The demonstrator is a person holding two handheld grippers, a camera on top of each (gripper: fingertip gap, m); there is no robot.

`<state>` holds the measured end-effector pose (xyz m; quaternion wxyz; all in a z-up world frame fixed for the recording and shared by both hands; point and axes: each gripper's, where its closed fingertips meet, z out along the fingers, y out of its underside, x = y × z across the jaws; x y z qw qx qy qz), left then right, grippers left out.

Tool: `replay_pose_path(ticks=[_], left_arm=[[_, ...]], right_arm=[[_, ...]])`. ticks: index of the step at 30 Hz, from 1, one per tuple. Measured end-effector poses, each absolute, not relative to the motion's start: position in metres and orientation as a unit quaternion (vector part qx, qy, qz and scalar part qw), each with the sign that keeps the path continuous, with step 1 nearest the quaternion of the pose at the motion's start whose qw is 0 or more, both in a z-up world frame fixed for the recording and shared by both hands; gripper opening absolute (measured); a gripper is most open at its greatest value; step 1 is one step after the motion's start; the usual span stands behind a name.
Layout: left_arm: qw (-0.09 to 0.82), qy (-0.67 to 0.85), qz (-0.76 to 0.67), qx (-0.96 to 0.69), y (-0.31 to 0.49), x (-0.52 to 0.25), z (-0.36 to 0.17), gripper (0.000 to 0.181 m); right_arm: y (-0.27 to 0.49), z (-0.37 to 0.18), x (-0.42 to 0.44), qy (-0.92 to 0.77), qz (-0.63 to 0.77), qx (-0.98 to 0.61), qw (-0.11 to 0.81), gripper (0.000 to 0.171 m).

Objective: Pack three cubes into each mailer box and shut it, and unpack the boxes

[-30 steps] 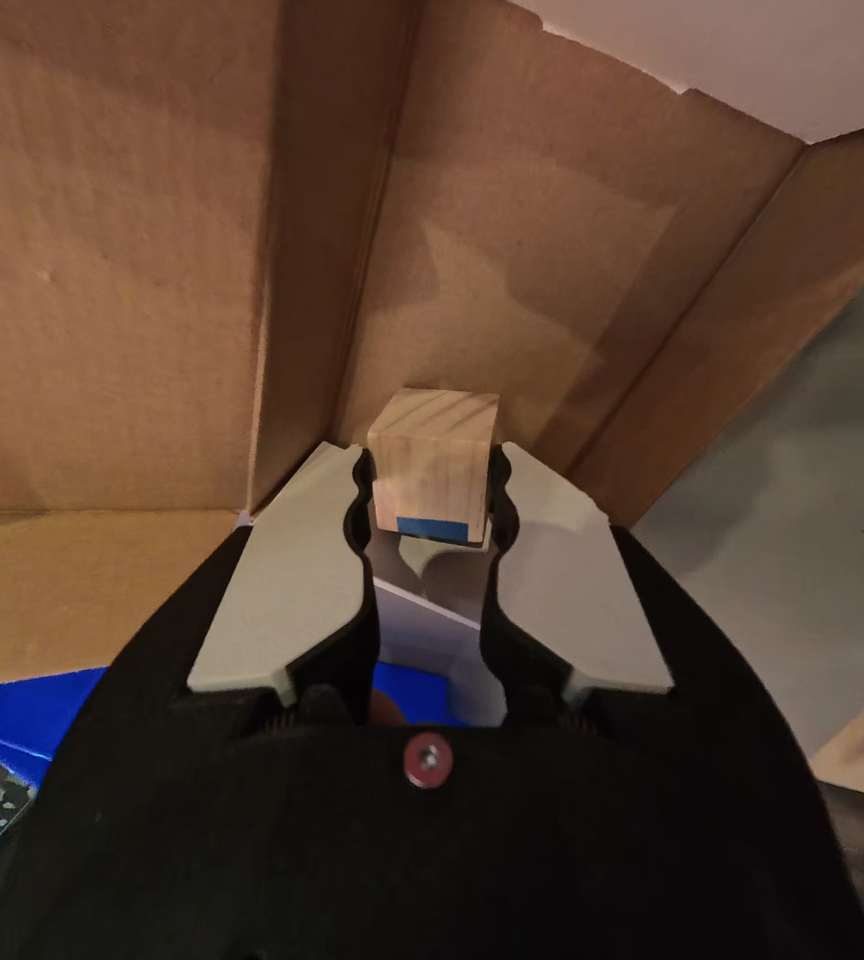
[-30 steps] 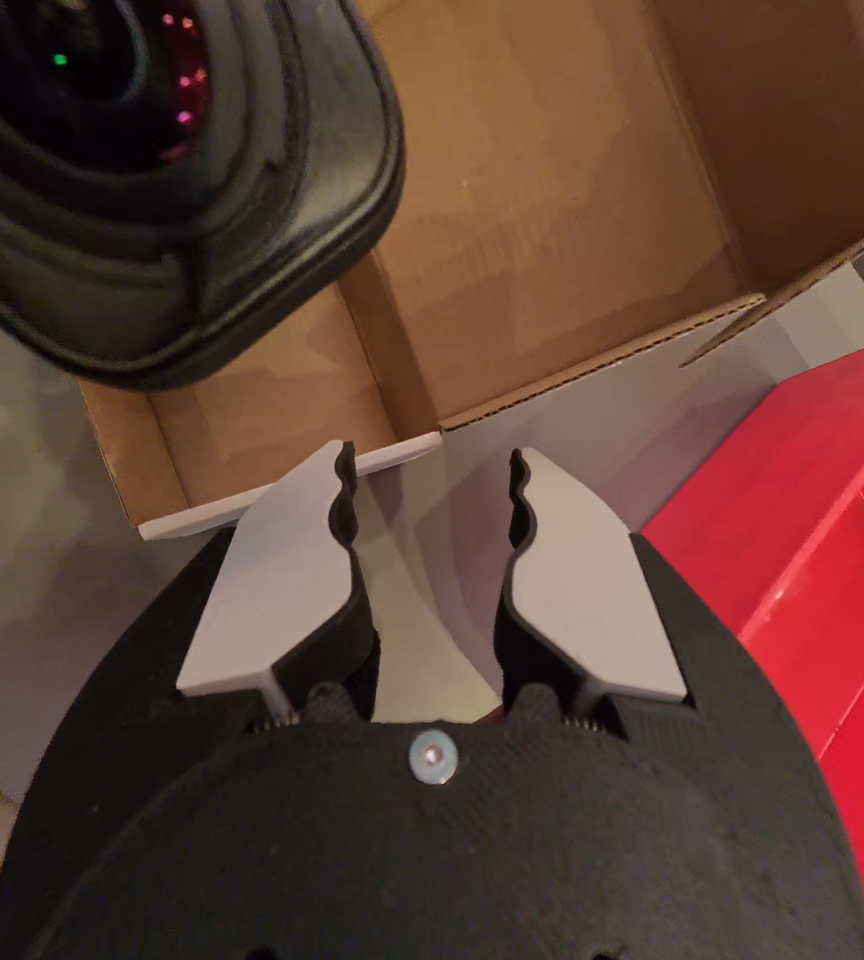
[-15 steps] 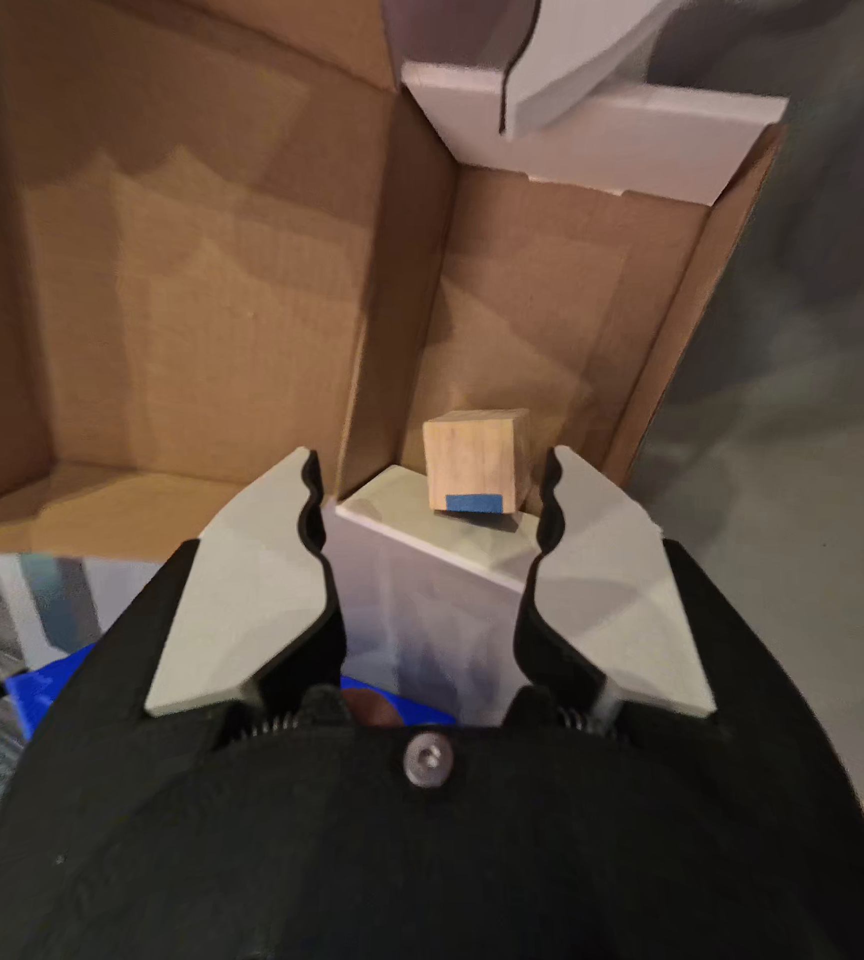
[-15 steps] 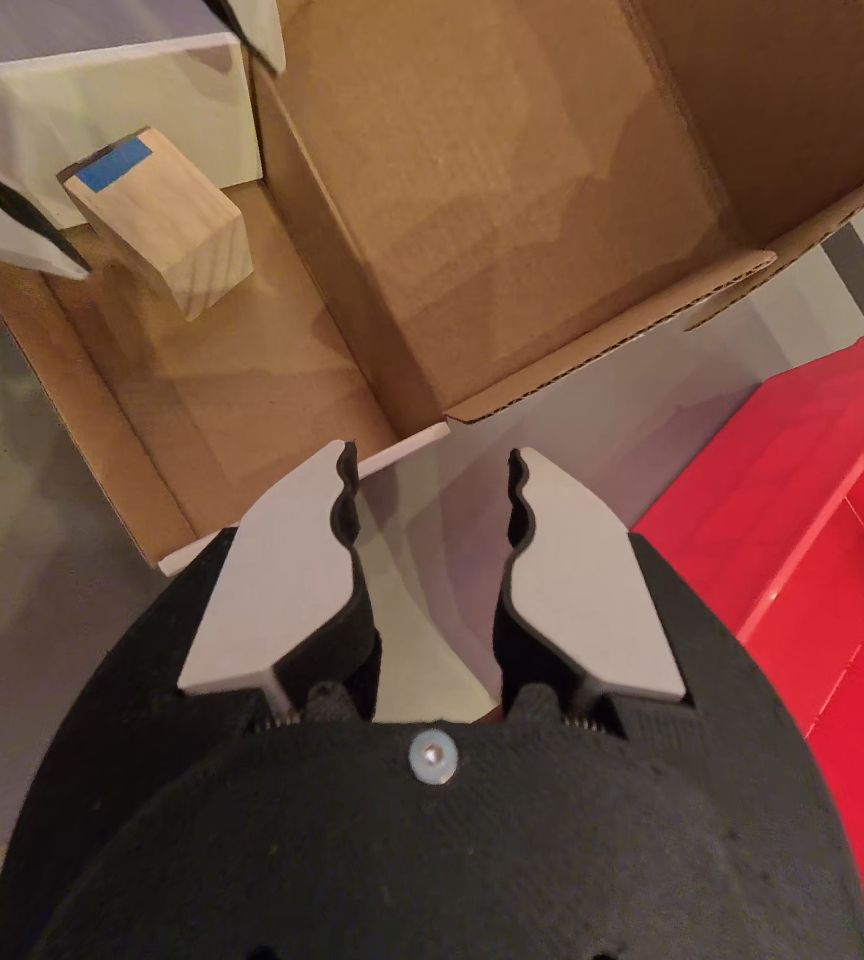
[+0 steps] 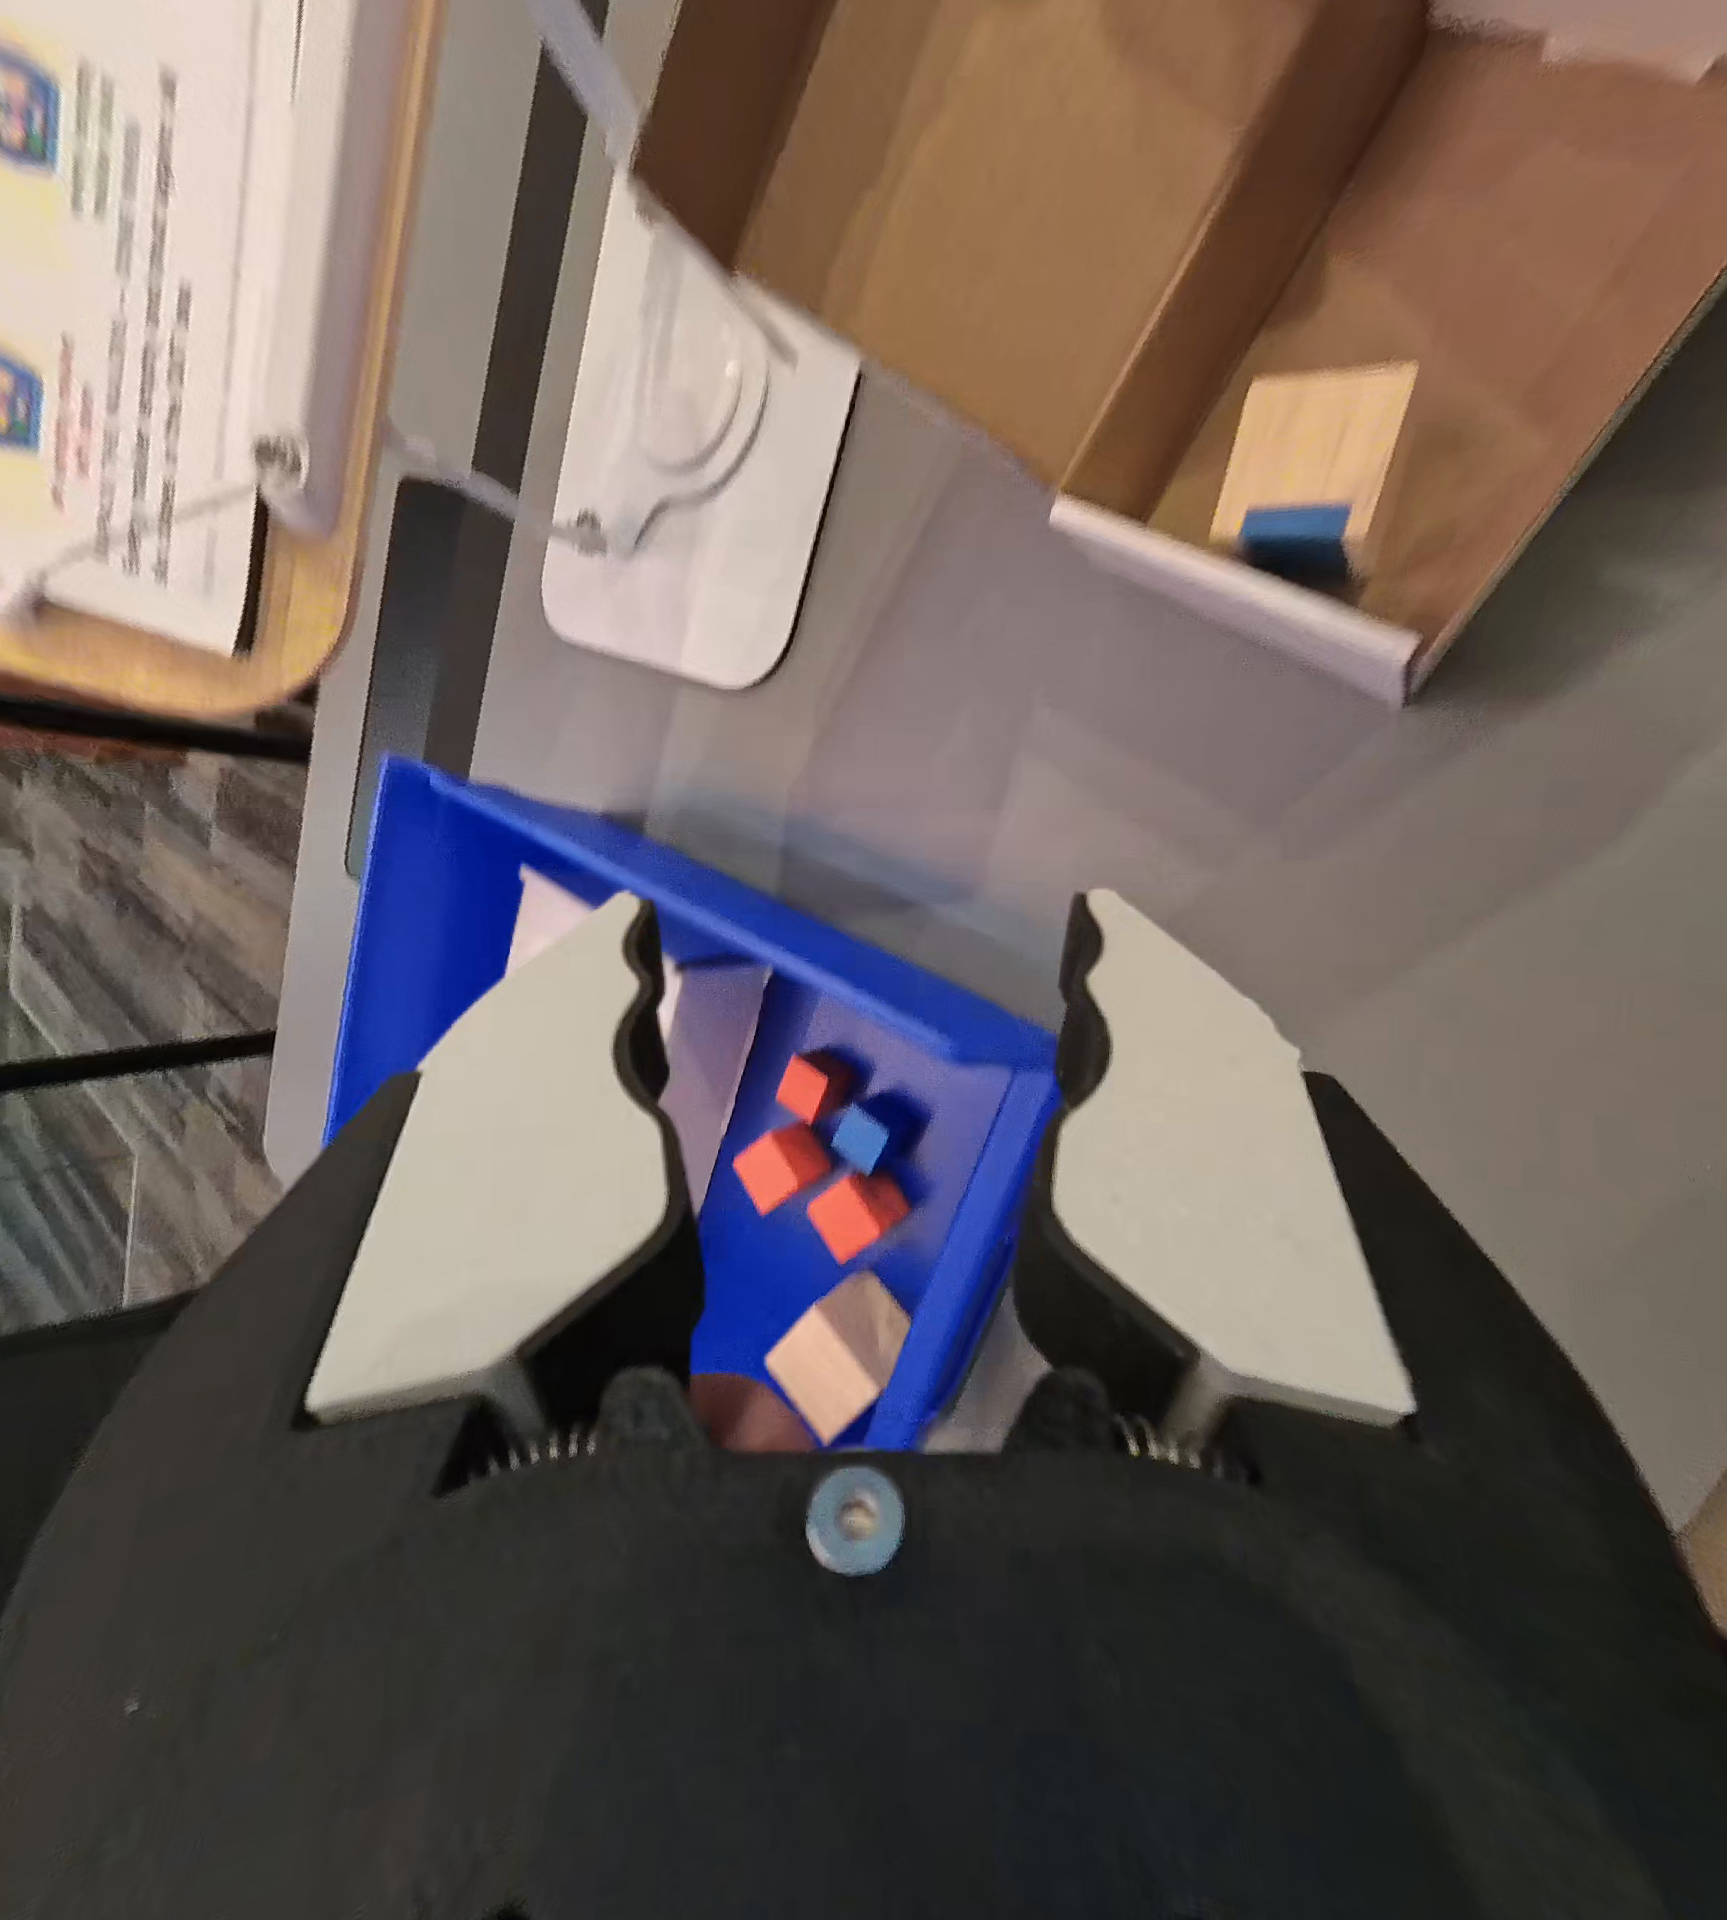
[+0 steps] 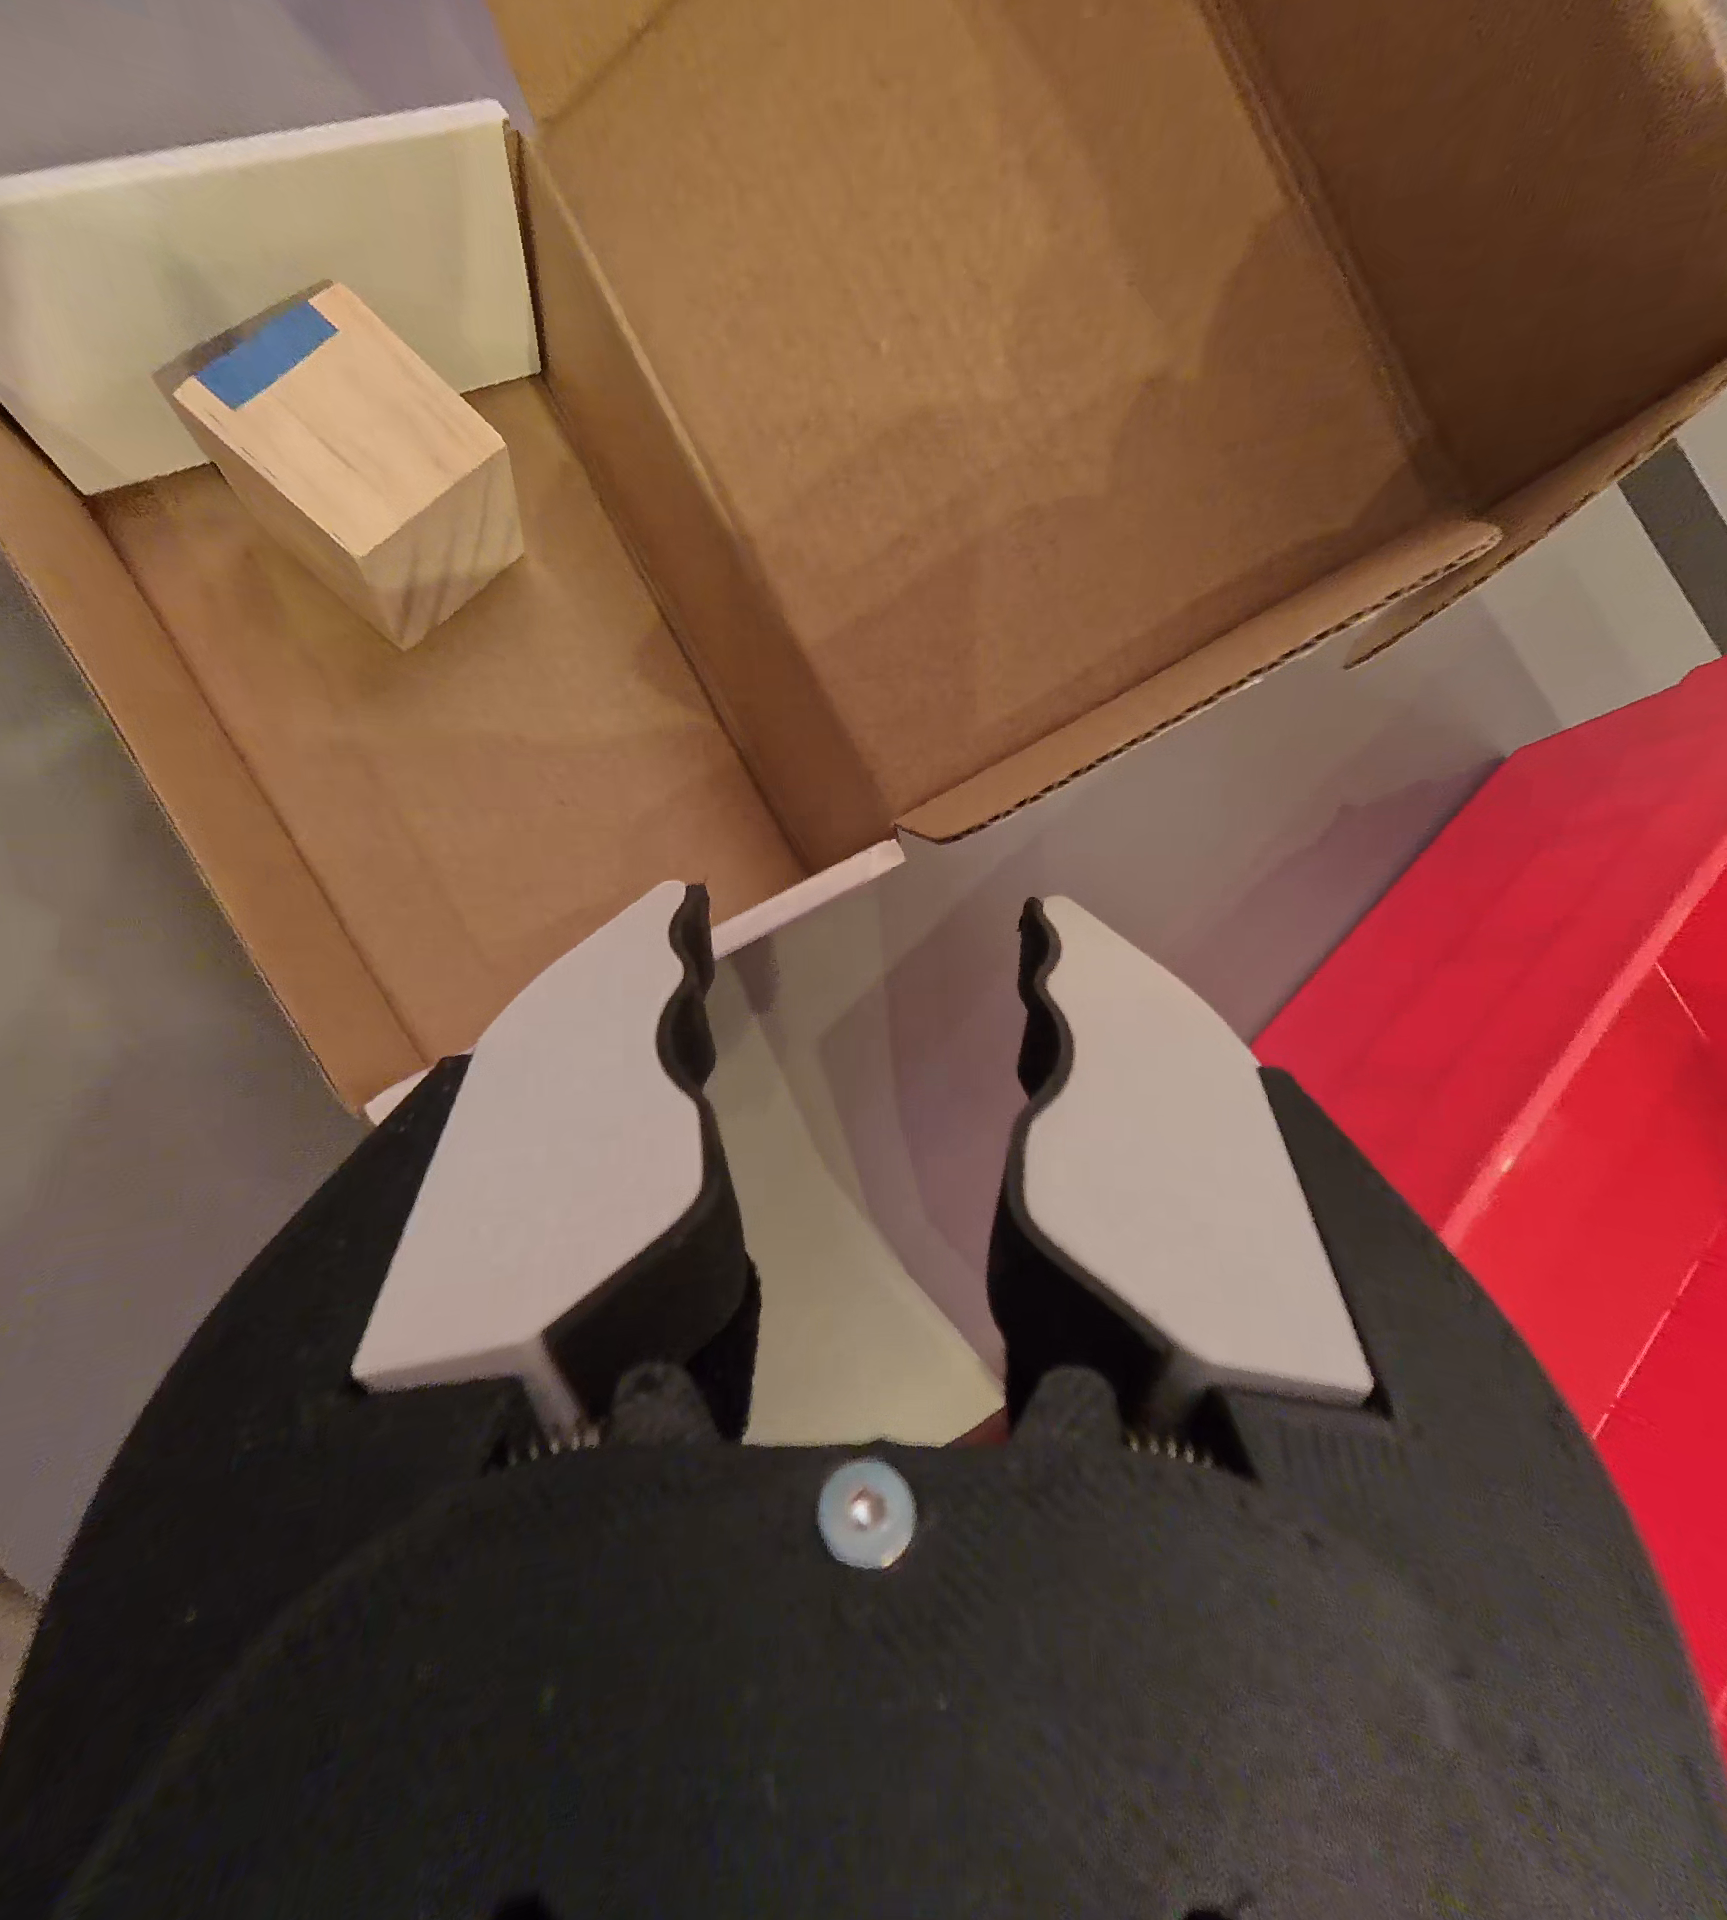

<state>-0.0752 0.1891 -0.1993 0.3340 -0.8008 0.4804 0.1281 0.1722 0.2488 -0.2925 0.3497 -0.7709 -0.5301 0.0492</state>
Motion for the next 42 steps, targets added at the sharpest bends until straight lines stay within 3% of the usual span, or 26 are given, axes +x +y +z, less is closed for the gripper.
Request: replay_pose_path(ticks=[1,16,21,27,33,42], left_arm=[[0.327,0.479,0.131,-0.804,0.185,-0.087,-0.201,0.074],[0.291,0.439,0.156,-0.836,0.162,-0.229,-0.206,0.062],[0.251,0.431,0.124,-0.858,0.160,-0.258,-0.222,0.071],[0.175,0.448,0.124,-0.868,0.185,-0.258,-0.263,0.066],[0.117,0.449,0.123,-0.877,0.216,-0.245,-0.306,0.049],[0.017,0.324,0.082,-0.942,0.220,-0.248,-0.340,0.046]], right_arm=[[0.248,-0.291,0.172,-0.529,0.050,-0.771,0.351,0.056],[0.227,-0.272,0.170,-0.486,0.074,-0.787,0.374,0.059],[0.228,-0.274,0.176,-0.470,0.076,-0.791,0.384,0.058],[0.231,-0.280,0.174,-0.471,0.081,-0.789,0.387,0.058],[0.227,-0.285,0.167,-0.486,0.085,-0.779,0.386,0.058],[0.226,-0.284,0.168,-0.485,0.094,-0.777,0.390,0.058]])
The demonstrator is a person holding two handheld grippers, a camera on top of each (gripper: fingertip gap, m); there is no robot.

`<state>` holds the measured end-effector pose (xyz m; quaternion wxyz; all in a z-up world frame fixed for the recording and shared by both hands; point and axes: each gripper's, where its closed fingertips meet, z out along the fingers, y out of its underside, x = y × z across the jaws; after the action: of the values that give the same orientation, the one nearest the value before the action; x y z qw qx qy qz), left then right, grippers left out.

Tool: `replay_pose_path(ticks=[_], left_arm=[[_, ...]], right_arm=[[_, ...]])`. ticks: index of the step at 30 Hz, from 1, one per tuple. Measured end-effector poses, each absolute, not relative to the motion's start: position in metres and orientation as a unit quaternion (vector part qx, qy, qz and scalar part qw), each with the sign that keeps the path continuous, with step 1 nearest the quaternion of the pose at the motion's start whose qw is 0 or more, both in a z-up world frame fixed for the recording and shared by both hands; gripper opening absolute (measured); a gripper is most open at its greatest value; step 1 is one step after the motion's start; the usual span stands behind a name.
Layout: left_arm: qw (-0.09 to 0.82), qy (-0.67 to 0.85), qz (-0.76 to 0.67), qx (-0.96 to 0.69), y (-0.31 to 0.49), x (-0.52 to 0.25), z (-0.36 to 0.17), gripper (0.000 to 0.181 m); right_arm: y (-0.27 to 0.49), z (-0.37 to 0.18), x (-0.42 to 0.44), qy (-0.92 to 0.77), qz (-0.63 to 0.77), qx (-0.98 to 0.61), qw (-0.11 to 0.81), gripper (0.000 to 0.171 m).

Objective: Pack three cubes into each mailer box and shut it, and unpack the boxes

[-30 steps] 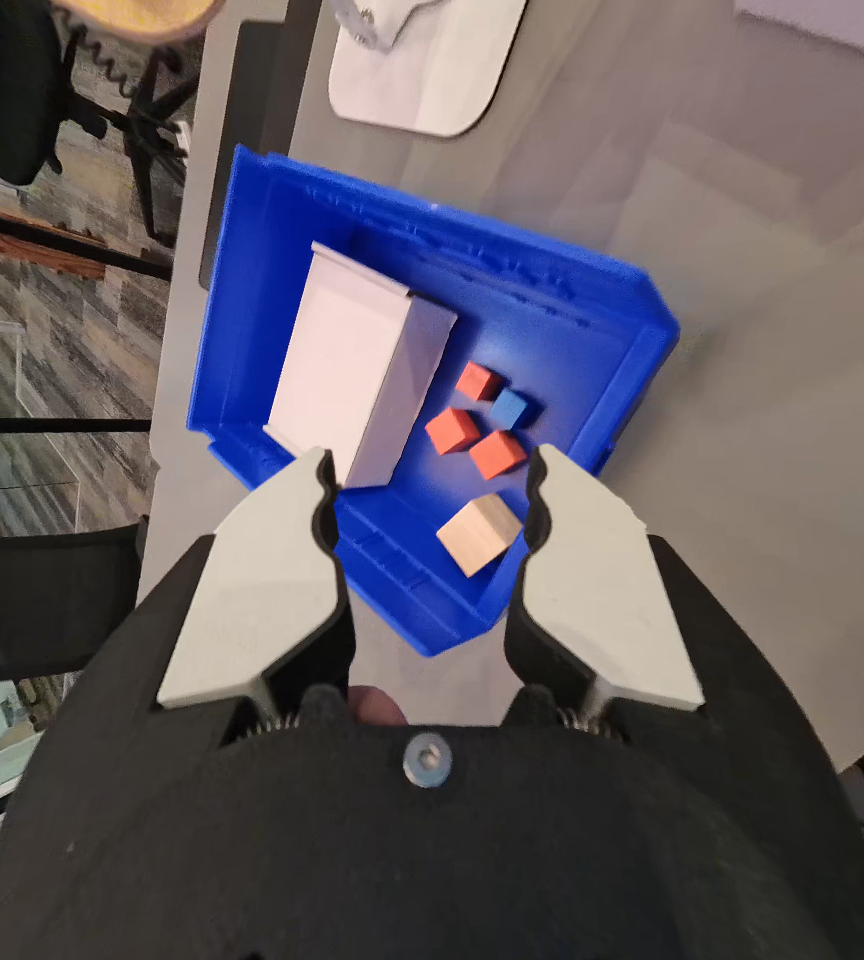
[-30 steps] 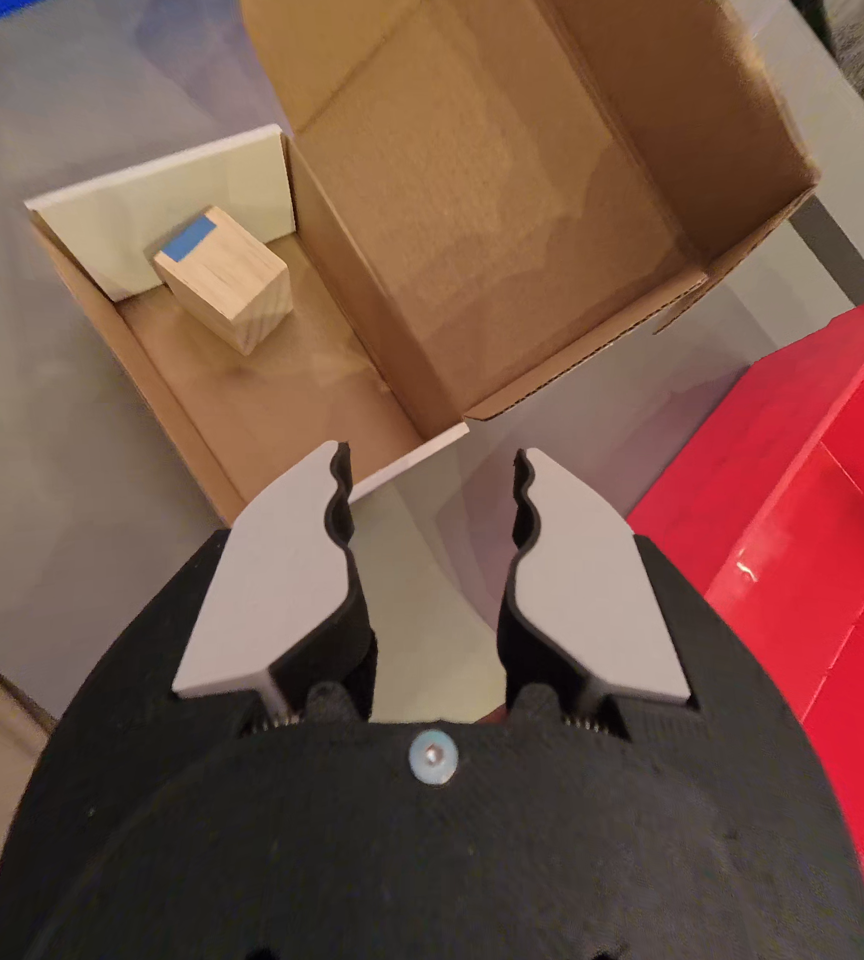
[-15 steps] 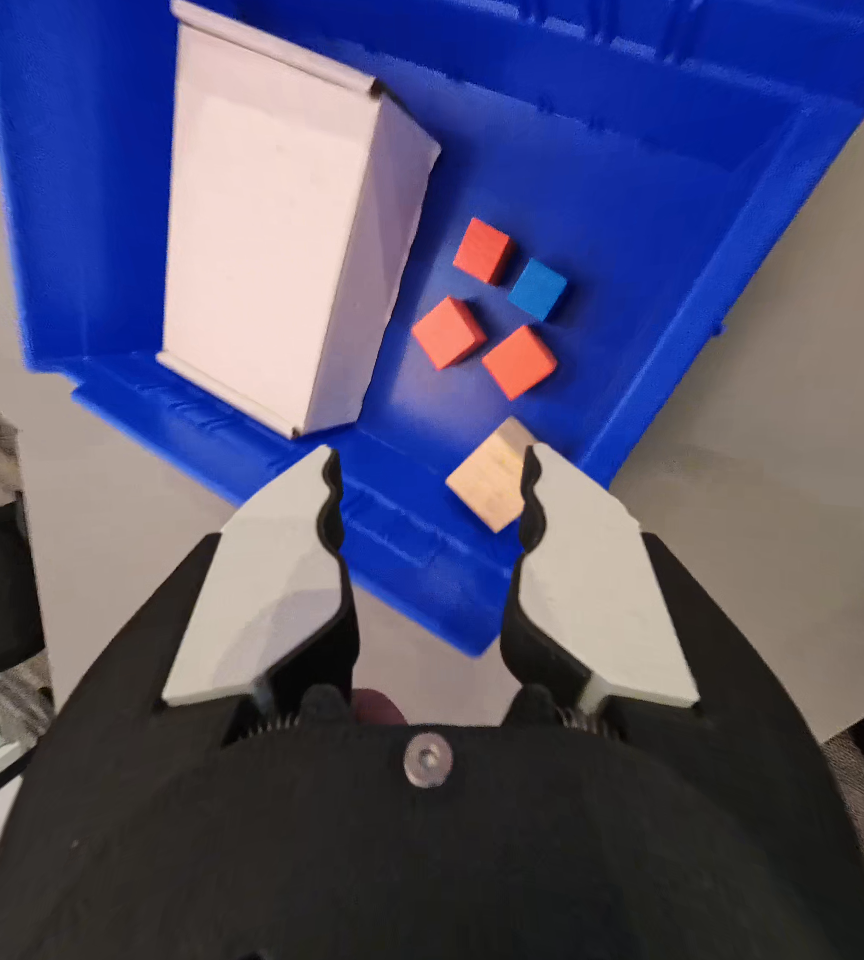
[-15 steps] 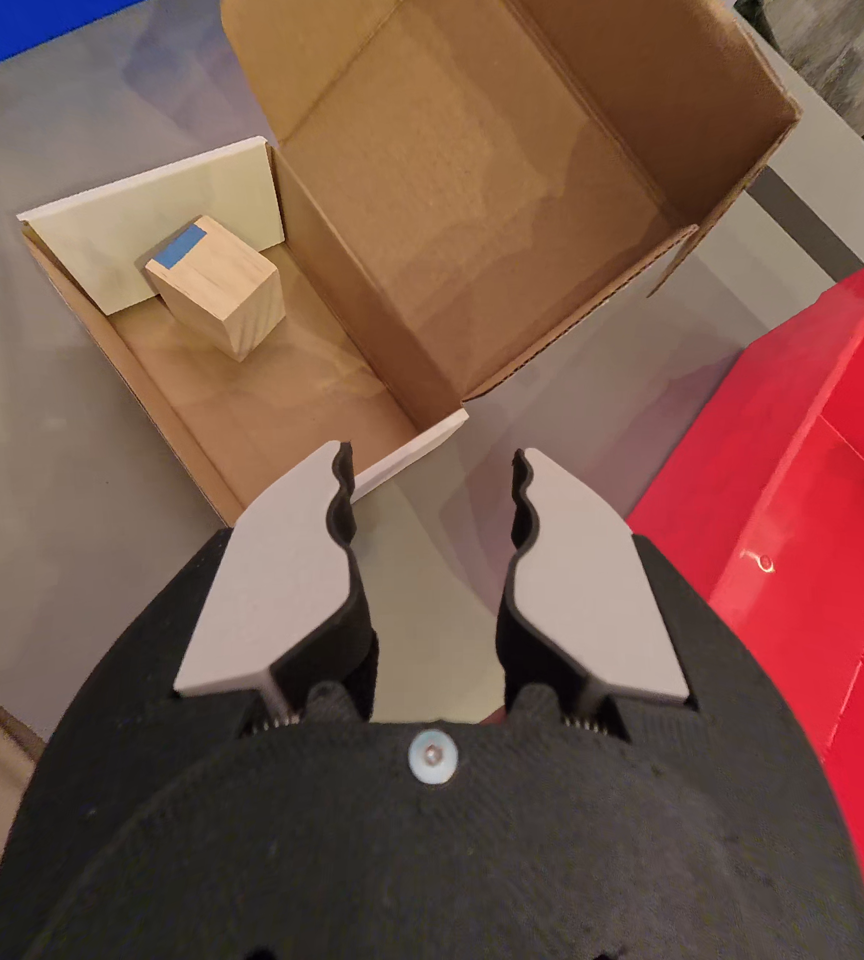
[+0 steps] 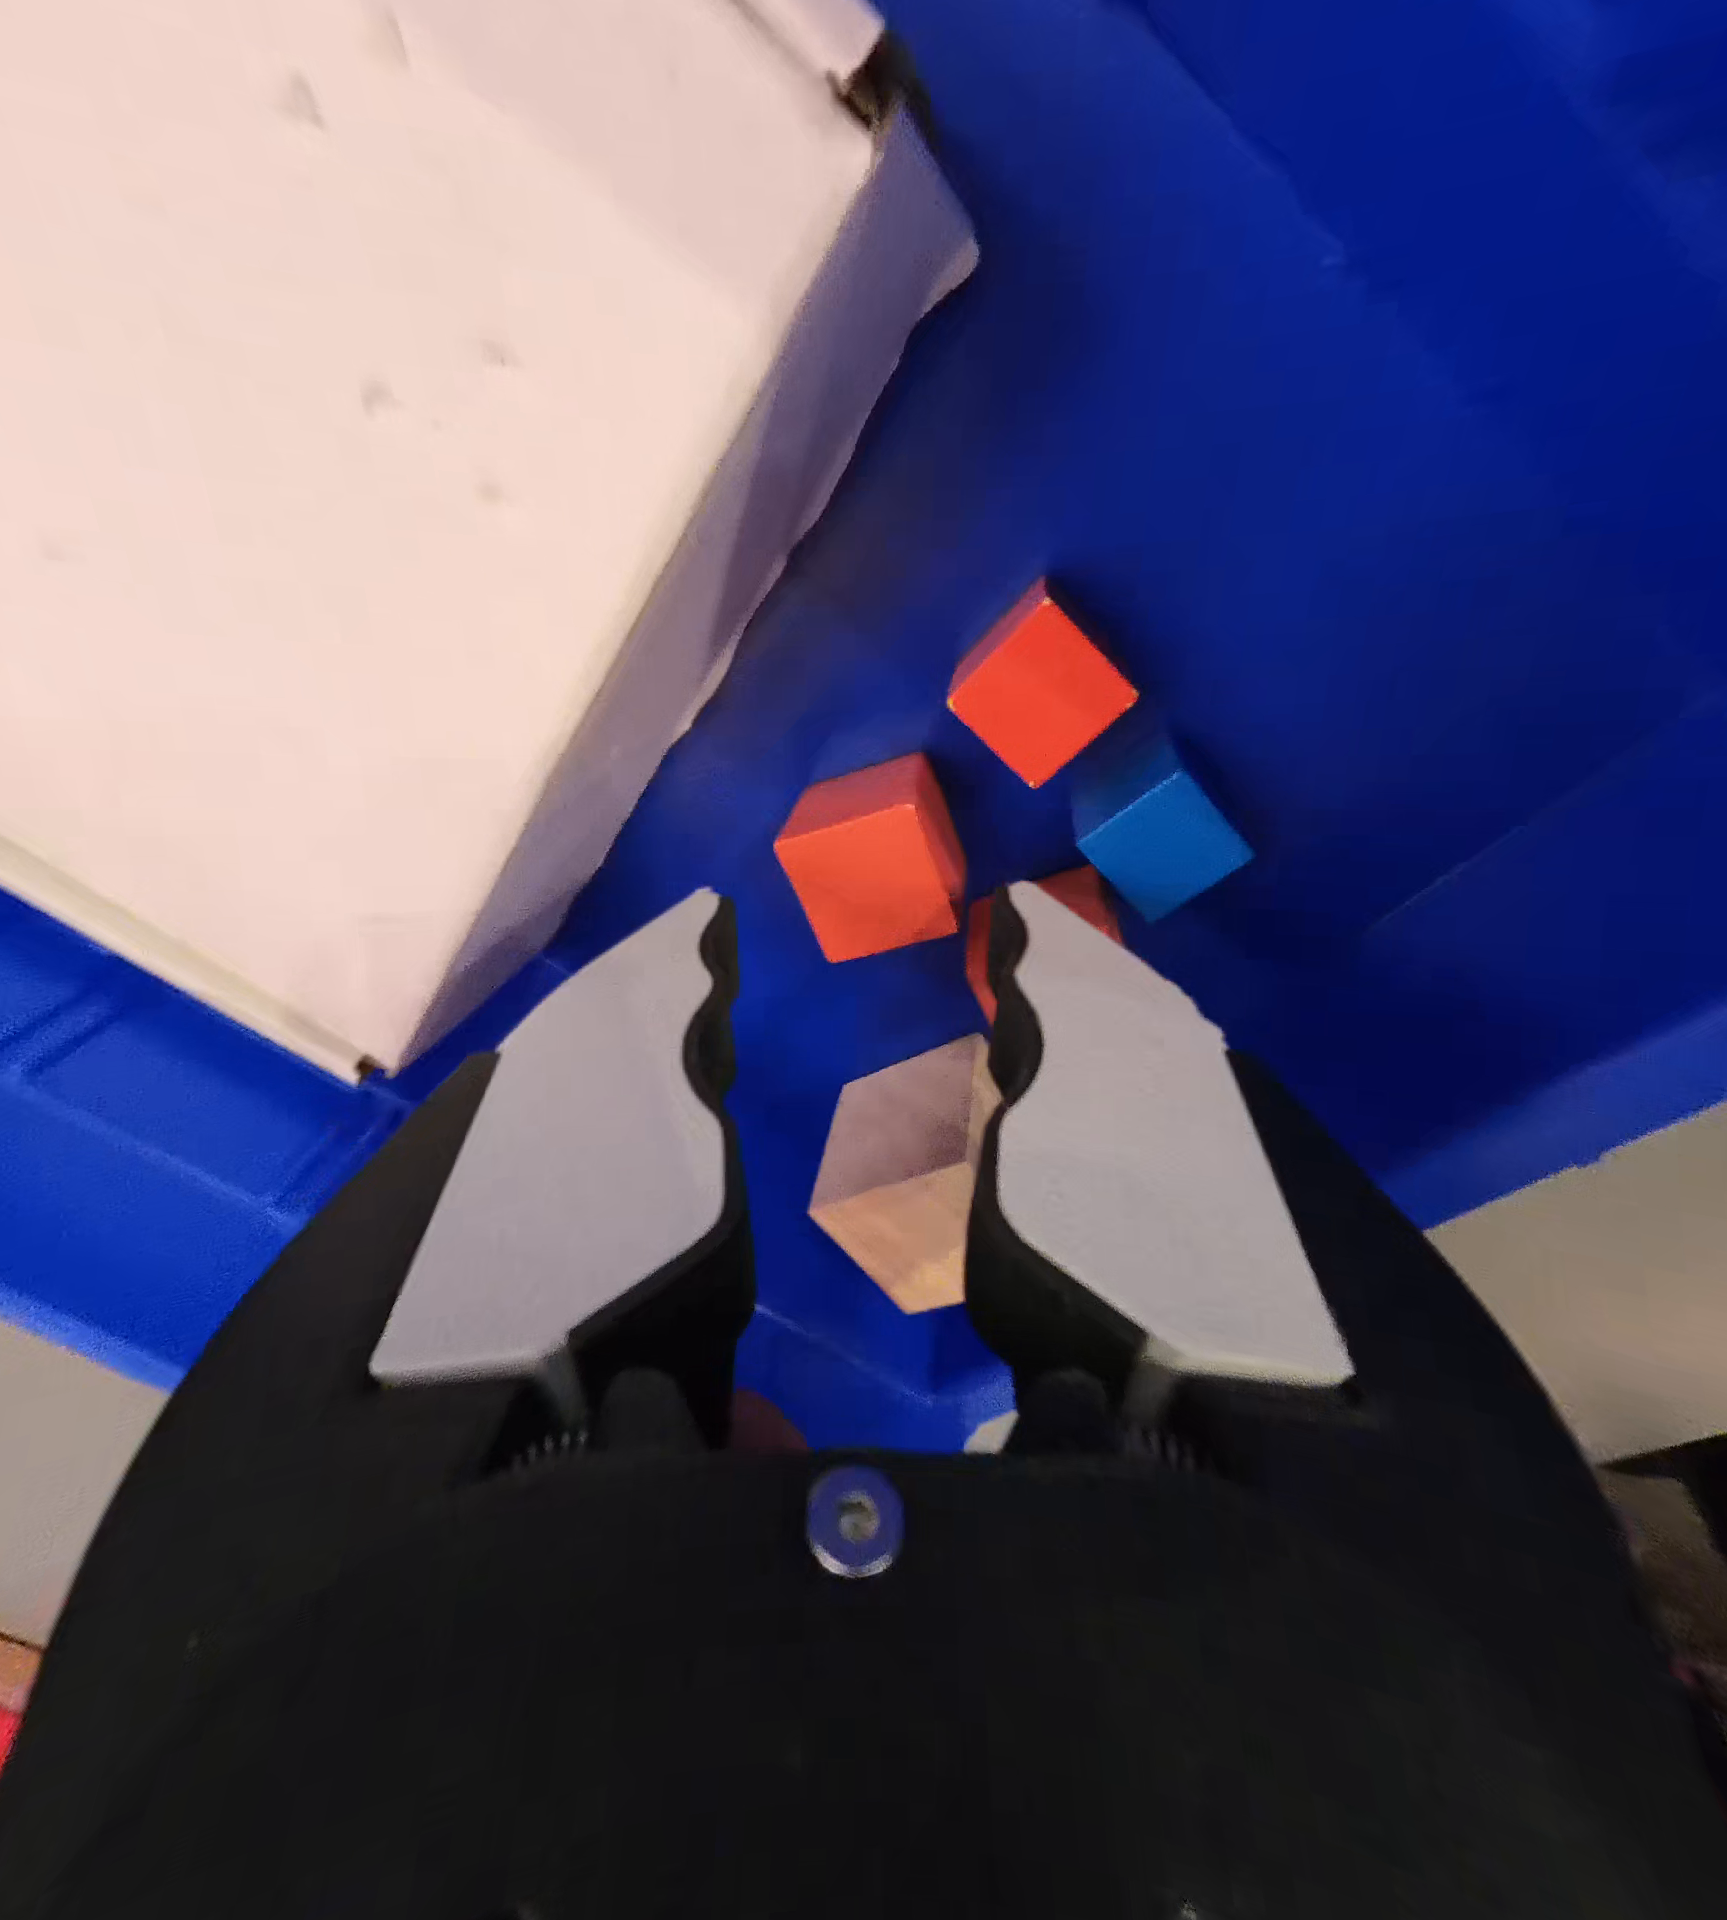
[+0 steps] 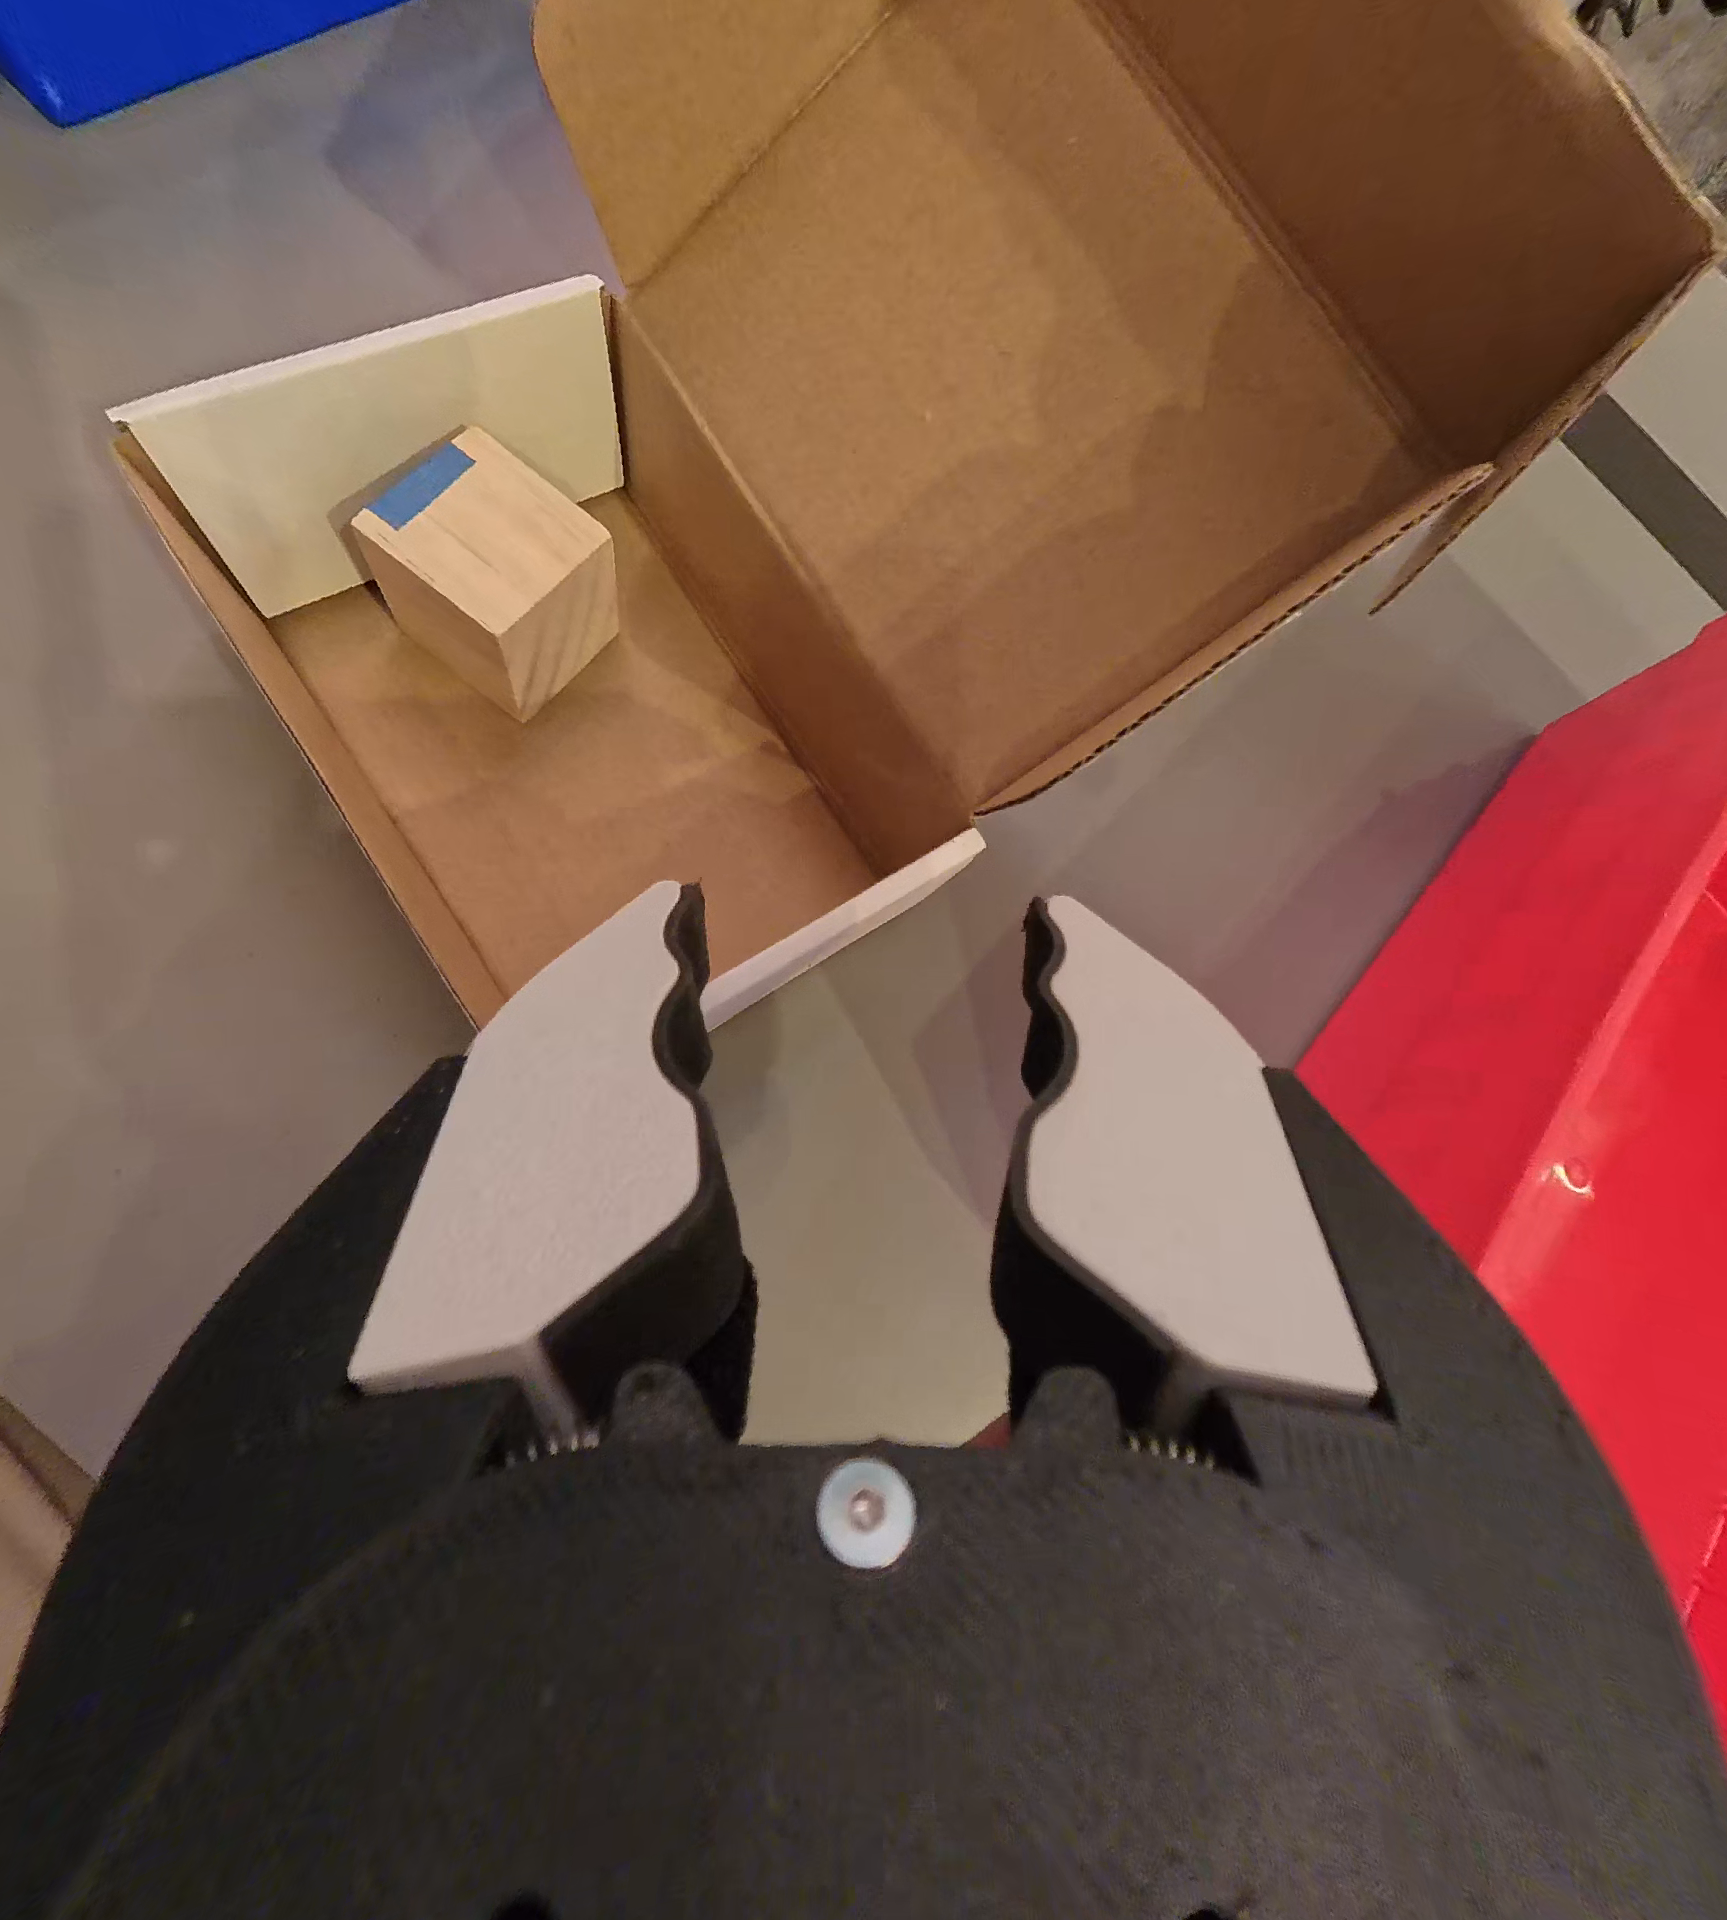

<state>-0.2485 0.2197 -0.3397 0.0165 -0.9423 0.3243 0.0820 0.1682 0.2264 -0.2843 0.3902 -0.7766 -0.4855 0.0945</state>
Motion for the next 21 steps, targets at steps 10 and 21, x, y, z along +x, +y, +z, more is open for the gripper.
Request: replay_pose_path(ticks=[10,21], left_arm=[[0.053,0.317,0.102,-0.941,0.224,-0.244,-0.333,0.030],[0.212,0.445,0.046,-0.869,0.207,-0.096,-0.220,0.029]], right_arm=[[0.228,-0.284,0.172,-0.483,0.098,-0.777,0.391,0.058],[0.226,-0.289,0.172,-0.490,0.095,-0.779,0.379,0.057]])
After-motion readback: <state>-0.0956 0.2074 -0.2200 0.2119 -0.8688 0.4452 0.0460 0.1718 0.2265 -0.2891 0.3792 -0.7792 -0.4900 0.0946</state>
